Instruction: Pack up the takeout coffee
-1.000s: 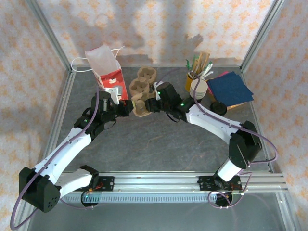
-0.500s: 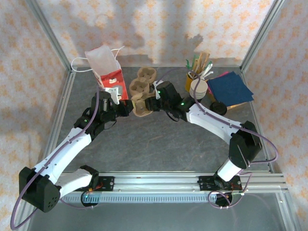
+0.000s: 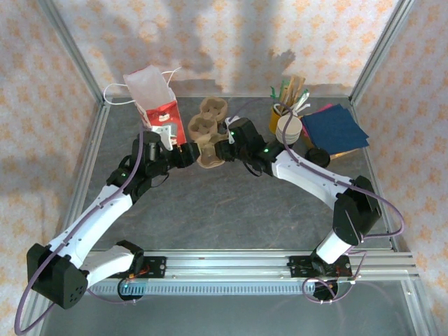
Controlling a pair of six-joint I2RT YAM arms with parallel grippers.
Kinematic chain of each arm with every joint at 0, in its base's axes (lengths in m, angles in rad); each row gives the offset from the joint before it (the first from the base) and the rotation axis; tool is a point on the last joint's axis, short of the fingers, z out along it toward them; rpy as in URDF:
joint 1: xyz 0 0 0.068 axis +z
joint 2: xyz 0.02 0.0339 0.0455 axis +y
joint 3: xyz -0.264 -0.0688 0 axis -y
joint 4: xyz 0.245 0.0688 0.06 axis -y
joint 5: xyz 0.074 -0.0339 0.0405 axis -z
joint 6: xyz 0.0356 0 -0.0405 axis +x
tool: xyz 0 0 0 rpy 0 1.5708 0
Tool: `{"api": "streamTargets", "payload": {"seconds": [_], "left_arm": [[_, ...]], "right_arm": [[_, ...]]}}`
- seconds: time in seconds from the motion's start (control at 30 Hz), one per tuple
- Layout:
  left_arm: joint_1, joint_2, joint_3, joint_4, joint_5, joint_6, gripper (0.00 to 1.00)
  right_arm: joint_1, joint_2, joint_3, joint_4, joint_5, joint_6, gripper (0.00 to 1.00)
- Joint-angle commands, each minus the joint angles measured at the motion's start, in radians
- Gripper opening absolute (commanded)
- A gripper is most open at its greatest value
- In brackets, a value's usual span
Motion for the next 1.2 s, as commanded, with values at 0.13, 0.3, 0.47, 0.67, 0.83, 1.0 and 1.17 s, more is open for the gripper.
{"api": "streamTargets", "payload": {"seconds": [0.13, 0.3, 0.47, 0.67, 0.83, 1.0, 1.17], "left_arm": [[0.075, -0.039, 0.192, -0.179, -0.185, 0.041, 0.67], [0.191, 0.030, 0.426, -0.402, -0.402, 0.051, 0.71], [0.300, 0.188, 0.686, -0.610, -0.553, 0.053, 0.72], [0.380, 0.389, 0.934, -0.728, -0.518, 0.046, 0.70], [0.379, 0.590, 1.131, -0.868, -0.496, 0.078, 0.61], [0.374, 0.723, 1.231, -0.960, -0.516, 0.078, 0.59], [0.373, 0.825, 1.330, -1.012, -0.517, 0.090, 0.59]], "right_arm": [[-0.005, -0.025, 0.009, -0.087, 0.071, -0.024, 0.42], [-0.004, -0.056, -0.009, -0.144, 0.064, -0.015, 0.42], [0.003, -0.092, -0.018, -0.207, 0.055, -0.005, 0.41], [0.011, -0.123, -0.017, -0.261, 0.046, 0.006, 0.41], [0.013, -0.135, -0.016, -0.293, 0.027, 0.015, 0.41], [0.013, -0.143, -0.027, -0.300, 0.015, 0.015, 0.40], [0.012, -0.152, -0.030, -0.311, 0.015, 0.012, 0.40]]}}
